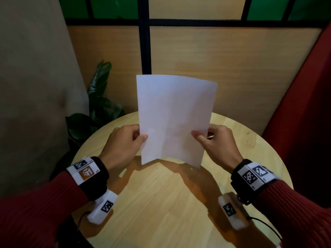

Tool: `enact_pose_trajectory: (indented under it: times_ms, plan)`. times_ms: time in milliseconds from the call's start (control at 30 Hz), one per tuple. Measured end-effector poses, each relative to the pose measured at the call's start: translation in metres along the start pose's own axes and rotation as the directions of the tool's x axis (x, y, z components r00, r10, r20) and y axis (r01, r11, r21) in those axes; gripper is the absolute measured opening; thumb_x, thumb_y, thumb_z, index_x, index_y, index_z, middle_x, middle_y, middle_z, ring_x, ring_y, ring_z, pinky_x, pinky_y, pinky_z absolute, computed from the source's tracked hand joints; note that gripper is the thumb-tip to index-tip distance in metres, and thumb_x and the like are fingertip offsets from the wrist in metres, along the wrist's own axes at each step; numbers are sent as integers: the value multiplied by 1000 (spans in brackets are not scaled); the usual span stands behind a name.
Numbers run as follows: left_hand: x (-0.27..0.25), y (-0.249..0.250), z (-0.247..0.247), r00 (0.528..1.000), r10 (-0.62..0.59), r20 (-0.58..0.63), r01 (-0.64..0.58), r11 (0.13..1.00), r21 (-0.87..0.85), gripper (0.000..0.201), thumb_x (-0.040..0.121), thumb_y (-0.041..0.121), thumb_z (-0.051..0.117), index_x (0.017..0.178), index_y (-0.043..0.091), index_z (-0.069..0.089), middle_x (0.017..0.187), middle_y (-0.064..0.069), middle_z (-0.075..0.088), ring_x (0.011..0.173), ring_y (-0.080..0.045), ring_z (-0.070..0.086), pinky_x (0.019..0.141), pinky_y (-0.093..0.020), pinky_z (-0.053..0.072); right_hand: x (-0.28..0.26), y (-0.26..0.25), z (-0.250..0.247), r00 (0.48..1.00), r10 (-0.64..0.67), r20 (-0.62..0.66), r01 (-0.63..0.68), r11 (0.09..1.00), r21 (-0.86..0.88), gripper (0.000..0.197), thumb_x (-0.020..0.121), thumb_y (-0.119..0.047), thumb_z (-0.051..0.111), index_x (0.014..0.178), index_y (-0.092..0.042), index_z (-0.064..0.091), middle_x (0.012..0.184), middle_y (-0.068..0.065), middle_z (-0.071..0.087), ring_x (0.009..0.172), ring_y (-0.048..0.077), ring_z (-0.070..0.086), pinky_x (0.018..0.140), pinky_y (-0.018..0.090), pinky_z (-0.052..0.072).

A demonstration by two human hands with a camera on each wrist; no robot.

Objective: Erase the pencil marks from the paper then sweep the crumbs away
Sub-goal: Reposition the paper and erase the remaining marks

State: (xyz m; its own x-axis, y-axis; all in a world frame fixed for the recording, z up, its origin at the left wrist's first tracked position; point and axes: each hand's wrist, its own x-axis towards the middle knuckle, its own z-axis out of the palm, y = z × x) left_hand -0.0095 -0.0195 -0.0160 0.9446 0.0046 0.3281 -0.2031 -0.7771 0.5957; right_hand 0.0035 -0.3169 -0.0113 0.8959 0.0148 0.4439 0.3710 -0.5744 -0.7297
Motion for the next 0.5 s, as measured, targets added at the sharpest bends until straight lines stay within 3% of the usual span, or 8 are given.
enact_pose_trajectory:
  times_ms: [133, 233, 333, 400, 500]
  plan:
    - [1, -2, 1, 991, -25, 135, 12, 996, 91, 18, 104, 36, 65, 102, 25, 80, 97, 12, 80, 88, -15, 74, 83, -48, 65, -1, 0, 0, 997, 2, 80, 1, 999, -38, 18, 96, -25, 73, 100, -10, 83, 89, -8, 79, 79, 4, 72, 75, 34, 63]
    - [1, -1, 1, 995, -33, 97, 30, 999, 25, 18, 107, 35, 65, 112, 25, 79, 109, 16, 78, 97, -12, 73, 89, -40, 65, 0, -2, -2, 999, -10, 31, 10, 1000, -4, 20, 97, -27, 72, 106, -13, 82, 91, -12, 78, 80, 1, 71, 72, 24, 62]
    - [-3, 2, 2, 991, -18, 131, 14, 1000, 25, 21, 107, 31, 65, 121, 23, 79, 117, 12, 78, 102, -11, 72, 93, -40, 63, 0, -2, -3, 998, -18, 54, 19, 1000, -16, 21, 99, -27, 69, 108, -14, 82, 94, -10, 78, 83, 4, 72, 75, 29, 63]
    - [-3, 3, 1, 988, -39, 151, 38, 999, 6, 21, 106, 31, 66, 121, 23, 78, 118, 13, 77, 103, -12, 72, 93, -37, 62, 0, -4, -2, 997, -9, 78, 9, 1000, -1, 24, 100, -28, 69, 115, -14, 80, 98, -12, 77, 86, 4, 72, 76, 26, 63]
    - [2, 6, -1, 995, -36, 88, 39, 999, -34, 17, 105, 32, 68, 113, 21, 78, 111, 12, 76, 100, -11, 71, 91, -35, 62, 1, -4, -3, 999, -6, 44, 5, 1000, 18, 25, 99, -28, 69, 117, -12, 79, 93, -19, 72, 85, 0, 70, 71, 16, 57]
